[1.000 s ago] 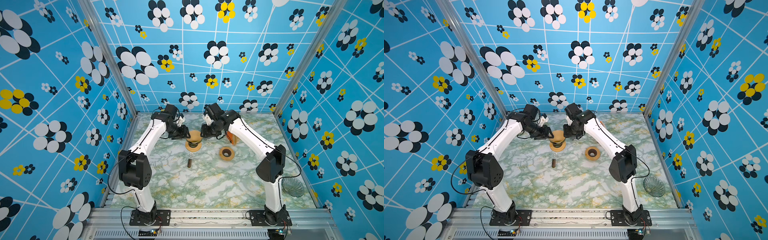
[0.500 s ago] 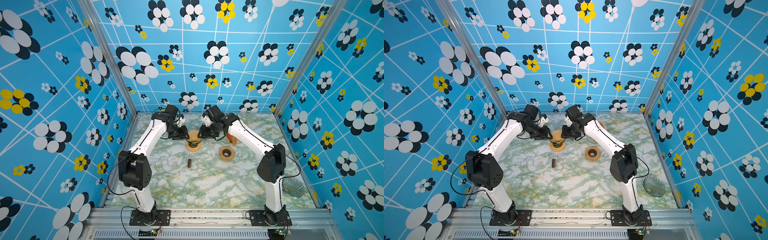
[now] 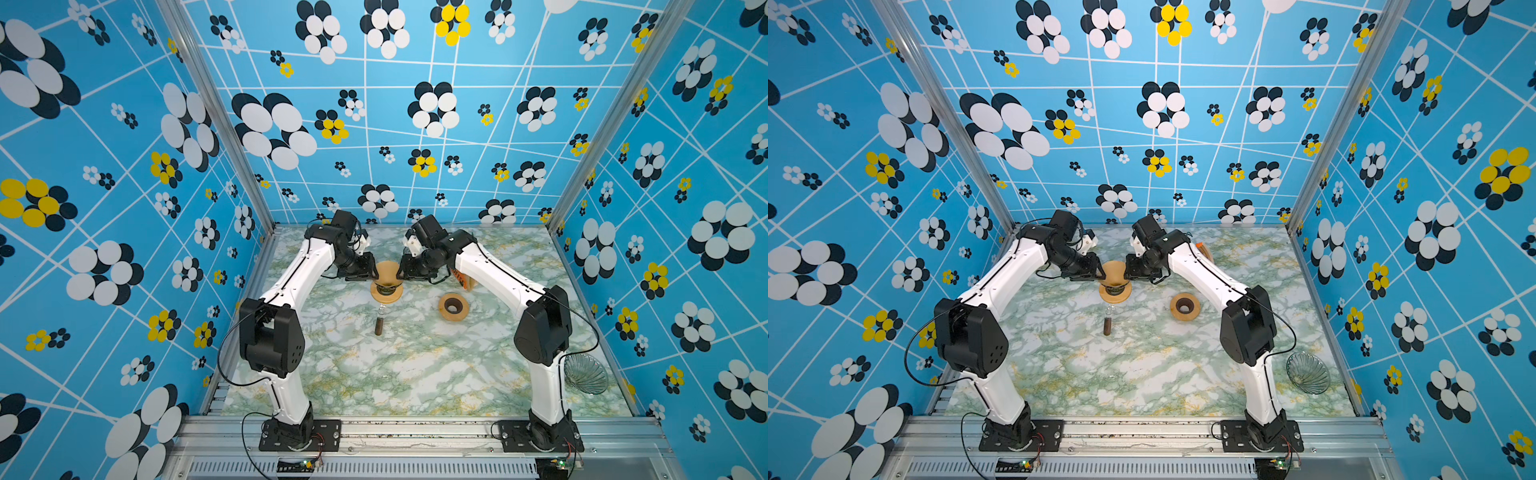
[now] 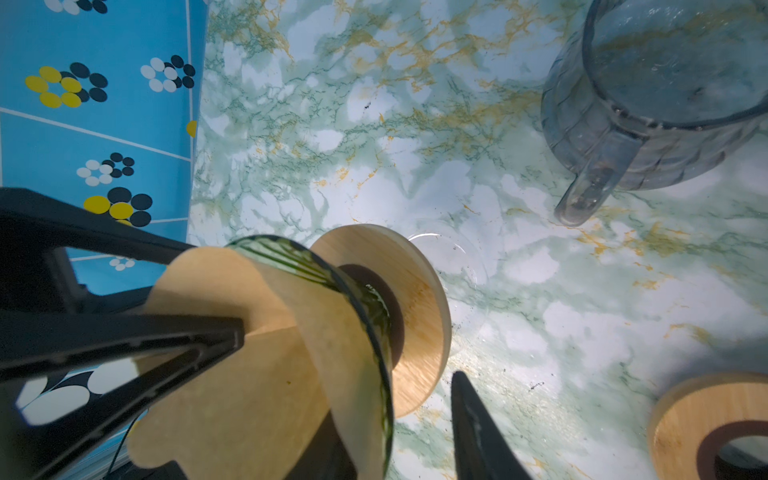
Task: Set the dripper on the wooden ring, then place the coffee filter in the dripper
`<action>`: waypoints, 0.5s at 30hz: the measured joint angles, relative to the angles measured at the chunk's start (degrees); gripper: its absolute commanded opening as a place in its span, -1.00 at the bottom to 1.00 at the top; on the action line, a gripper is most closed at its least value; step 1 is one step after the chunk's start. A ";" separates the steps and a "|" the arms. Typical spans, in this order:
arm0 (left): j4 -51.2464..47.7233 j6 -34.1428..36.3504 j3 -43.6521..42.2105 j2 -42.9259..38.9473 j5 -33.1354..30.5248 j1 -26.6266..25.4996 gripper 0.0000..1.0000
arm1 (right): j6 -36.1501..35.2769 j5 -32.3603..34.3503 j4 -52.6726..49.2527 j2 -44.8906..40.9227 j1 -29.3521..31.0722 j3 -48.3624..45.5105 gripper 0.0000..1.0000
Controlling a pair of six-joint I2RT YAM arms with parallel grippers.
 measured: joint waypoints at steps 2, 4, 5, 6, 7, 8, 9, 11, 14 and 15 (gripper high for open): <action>0.00 0.00 0.00 0.33 -0.22 0.00 -0.11 | 0.07 -0.20 0.37 0.00 -0.11 -0.11 -0.31; 0.00 0.00 0.00 0.55 -0.37 0.00 -0.11 | 0.20 -0.24 0.72 0.00 -0.15 -0.15 -0.33; 0.00 0.00 0.00 0.59 -0.37 0.00 -0.11 | 0.22 -0.31 0.83 0.00 -0.15 -0.17 -0.35; 0.00 0.00 0.00 0.61 -0.37 0.00 -0.11 | 0.28 -0.44 0.83 0.00 -0.15 -0.17 -0.36; 0.00 0.00 0.00 0.63 -0.37 0.00 -0.11 | 0.37 -0.52 0.85 0.00 -0.15 -0.20 -0.38; 0.00 0.00 0.00 0.66 -0.37 0.00 -0.11 | 0.39 -0.63 0.85 0.00 -0.15 -0.22 -0.39; 0.00 0.00 0.00 0.66 -0.37 0.00 -0.11 | 0.42 -0.66 0.85 0.00 -0.15 -0.22 -0.41; 0.00 -0.02 0.00 0.66 -0.37 0.00 -0.11 | 0.44 -0.70 0.87 0.00 -0.15 -0.22 -0.44; 0.00 -0.02 0.00 0.68 -0.35 0.00 -0.11 | 0.48 -1.03 1.01 0.00 -0.15 -0.22 -0.50; 0.00 0.00 0.00 0.68 -0.35 0.00 -0.15 | 0.50 -1.11 1.01 0.00 -0.15 -0.22 -0.50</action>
